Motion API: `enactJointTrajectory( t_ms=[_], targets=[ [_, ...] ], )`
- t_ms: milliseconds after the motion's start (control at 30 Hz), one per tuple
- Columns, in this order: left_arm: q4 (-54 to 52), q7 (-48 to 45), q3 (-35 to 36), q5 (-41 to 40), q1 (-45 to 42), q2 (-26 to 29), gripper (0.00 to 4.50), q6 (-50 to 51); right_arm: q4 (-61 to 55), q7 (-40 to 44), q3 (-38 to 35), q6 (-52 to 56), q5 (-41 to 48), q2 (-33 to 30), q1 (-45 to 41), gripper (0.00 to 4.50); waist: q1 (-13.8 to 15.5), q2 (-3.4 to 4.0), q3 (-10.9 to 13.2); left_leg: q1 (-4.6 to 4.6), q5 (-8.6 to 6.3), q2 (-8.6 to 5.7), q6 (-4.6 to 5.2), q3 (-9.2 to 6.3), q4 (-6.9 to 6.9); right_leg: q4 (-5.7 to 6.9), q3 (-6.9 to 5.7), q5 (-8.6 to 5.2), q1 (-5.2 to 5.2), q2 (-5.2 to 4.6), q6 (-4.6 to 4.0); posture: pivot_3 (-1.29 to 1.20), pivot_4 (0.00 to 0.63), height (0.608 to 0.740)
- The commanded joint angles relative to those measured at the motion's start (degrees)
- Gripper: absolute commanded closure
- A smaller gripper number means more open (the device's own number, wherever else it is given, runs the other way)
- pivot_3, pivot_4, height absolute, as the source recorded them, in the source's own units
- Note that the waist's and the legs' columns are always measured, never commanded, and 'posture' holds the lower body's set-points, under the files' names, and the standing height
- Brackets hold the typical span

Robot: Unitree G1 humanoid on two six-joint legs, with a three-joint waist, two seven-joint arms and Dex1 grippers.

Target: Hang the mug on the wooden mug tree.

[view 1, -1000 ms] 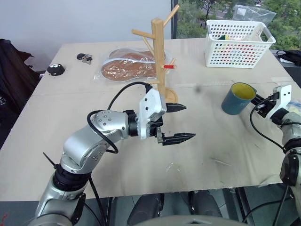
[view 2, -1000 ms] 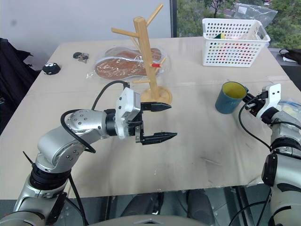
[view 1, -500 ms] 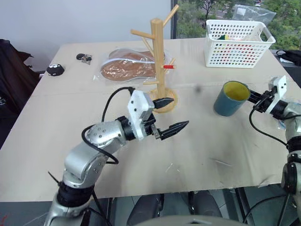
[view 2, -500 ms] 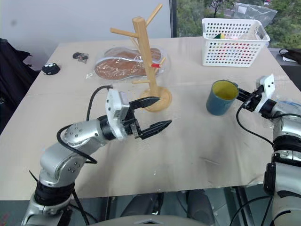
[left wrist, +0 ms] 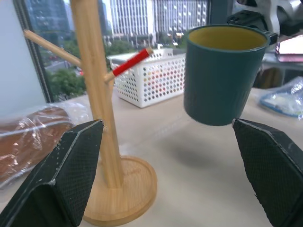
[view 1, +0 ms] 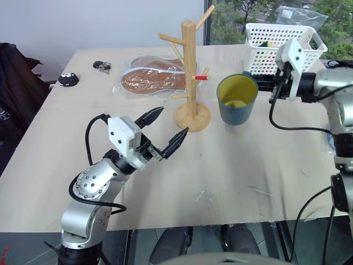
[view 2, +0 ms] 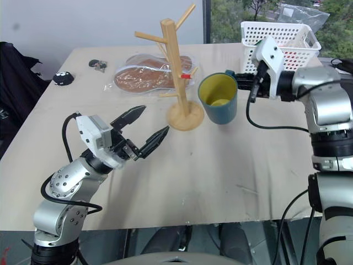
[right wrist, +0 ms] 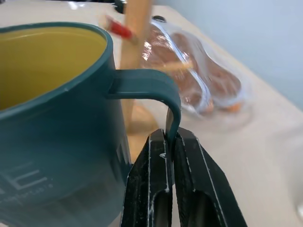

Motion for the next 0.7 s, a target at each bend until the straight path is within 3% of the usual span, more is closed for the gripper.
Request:
enactJointTrajectory(
  t_ms=[33,267,700],
  targets=[
    [-2.7,1.2,0.7,-0.1,0.5,-1.6,0.0,-3.3,-1.6,0.1,1.7,4.2,-0.4,0.3,-6.1,4.45,0.0,0.0,0.0,-0.05,0.0,0.0,0.0,0.0,0.0,-0.01,0.0,0.0,-0.06,-0.01,0.0,0.0,0.15,0.74],
    [-3.8,3.0,-1.0,0.8,1.6,-3.8,0.0,-5.3,-3.8,1.1,5.4,8.2,-1.1,0.7,-10.3,4.45,0.0,-0.07,0.0,-0.79,0.01,-0.03,0.0,-0.09,0.13,0.06,-0.07,0.06,-0.75,-0.04,-0.06,0.0,0.15,0.74],
    [-0.9,0.8,-1.2,-0.8,3.6,-5.4,0.0,-9.8,-5.8,0.7,8.6,12.7,-2.2,2.5,-15.1,4.45,-0.4,-0.07,0.0,-0.79,0.01,-0.03,-0.01,-0.07,0.11,0.09,-0.05,0.08,-0.8,-0.03,-0.07,0.0,0.15,0.74]
  ],
)
